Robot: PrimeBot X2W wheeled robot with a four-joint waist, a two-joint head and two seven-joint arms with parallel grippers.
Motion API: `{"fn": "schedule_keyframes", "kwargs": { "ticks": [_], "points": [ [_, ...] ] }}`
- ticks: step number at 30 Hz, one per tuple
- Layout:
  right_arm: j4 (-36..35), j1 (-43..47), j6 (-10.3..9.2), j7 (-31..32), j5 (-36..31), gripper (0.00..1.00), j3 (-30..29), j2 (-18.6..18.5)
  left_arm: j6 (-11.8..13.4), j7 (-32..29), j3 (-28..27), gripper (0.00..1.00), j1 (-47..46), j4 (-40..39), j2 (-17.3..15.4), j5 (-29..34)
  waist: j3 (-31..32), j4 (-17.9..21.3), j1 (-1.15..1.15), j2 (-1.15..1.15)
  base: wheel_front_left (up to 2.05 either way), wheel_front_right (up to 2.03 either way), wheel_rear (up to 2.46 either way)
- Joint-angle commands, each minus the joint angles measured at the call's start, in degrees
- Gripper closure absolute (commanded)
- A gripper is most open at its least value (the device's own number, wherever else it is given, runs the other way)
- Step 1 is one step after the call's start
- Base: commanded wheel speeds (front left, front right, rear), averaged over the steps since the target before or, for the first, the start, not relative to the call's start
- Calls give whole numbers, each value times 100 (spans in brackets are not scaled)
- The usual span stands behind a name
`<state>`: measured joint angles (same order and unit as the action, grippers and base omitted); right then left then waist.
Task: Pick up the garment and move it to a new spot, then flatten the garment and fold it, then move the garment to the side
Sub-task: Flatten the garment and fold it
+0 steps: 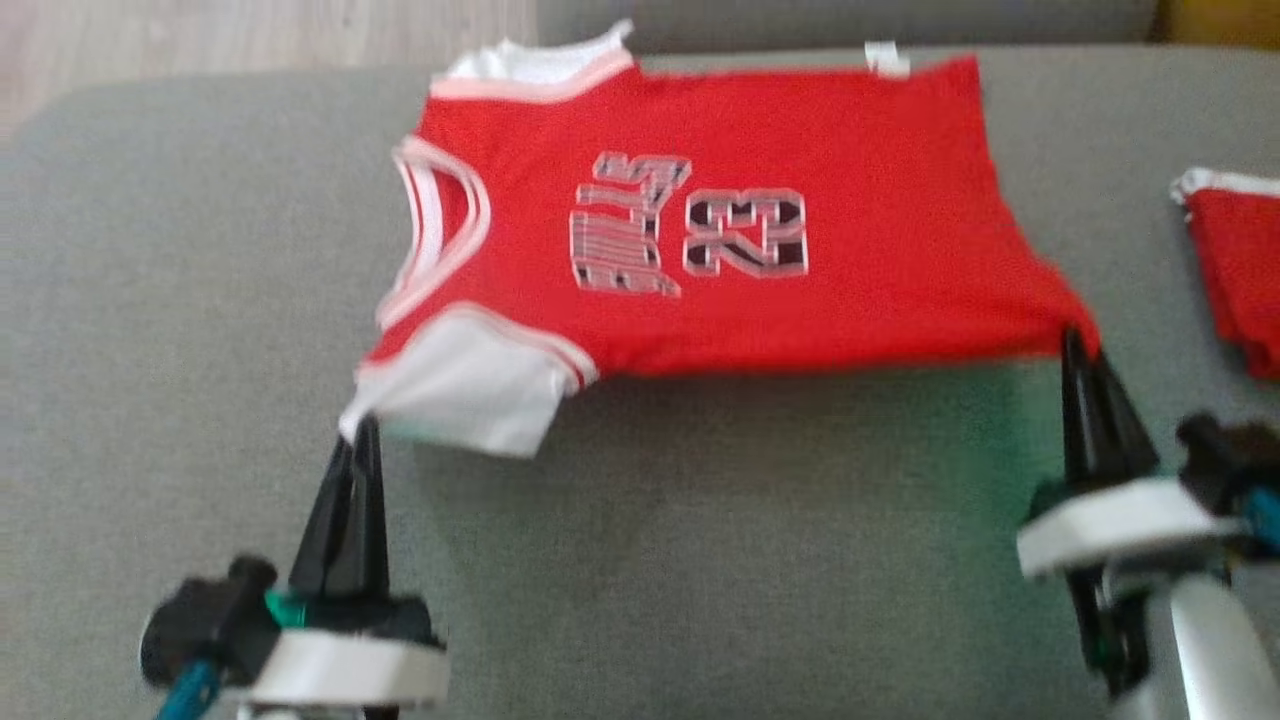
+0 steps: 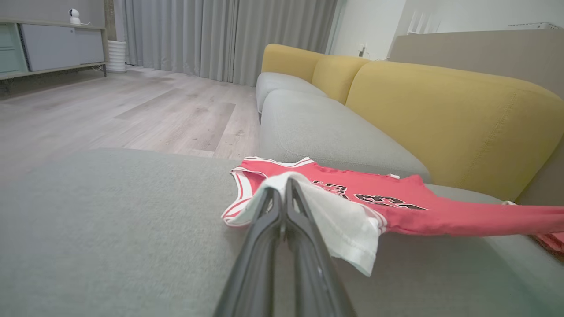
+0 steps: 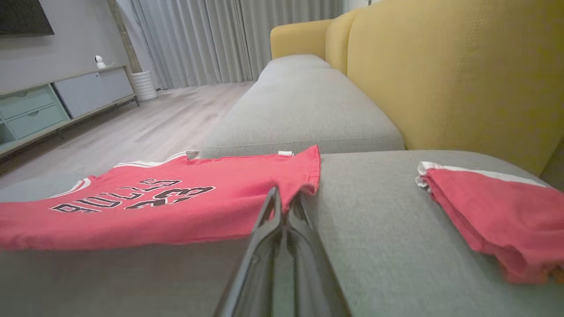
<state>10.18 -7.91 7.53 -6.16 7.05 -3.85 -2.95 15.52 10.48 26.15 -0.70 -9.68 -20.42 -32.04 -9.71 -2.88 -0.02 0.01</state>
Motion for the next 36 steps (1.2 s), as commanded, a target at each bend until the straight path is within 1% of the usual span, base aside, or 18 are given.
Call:
{"fn": "schedule_keyframes", "kwargs": {
  "ticks": [1,5,8,13,21,25,31,36],
  "points": [
    [-327,90,-4,77,27,100,126,7,70,-28,-183,100,-49,-284,-157,16,280,-35,2,-1,0,0,0],
    [-1062,906,-4,486,76,100,77,7,271,-224,-105,100,522,-761,-353,69,374,-44,2,-1,0,0,0],
    [-1485,1354,-4,778,47,100,-16,7,381,-362,-20,100,826,-980,-464,124,396,-49,2,-1,0,0,0],
    [-1803,1765,-4,1153,77,100,36,7,364,-461,96,100,1030,-895,-453,17,318,-45,2,-1,0,0,0],
    [-1416,1476,-4,1383,94,100,88,7,99,-466,187,100,668,-316,-305,-141,55,-5,2,-1,0,0,0],
    [-1044,1139,-4,1487,99,100,25,7,-46,-518,218,100,211,-138,-310,-65,-83,-18,2,-1,0,0,0],
    [-826,688,-4,1632,354,100,34,7,-224,-721,280,100,-579,32,-318,96,-183,-23,2,-1,0,0,0],
    [-519,147,-4,1764,353,100,-59,7,-480,-872,327,100,-1425,539,-272,189,-324,-12,2,-1,0,0,0]
  ]
}}
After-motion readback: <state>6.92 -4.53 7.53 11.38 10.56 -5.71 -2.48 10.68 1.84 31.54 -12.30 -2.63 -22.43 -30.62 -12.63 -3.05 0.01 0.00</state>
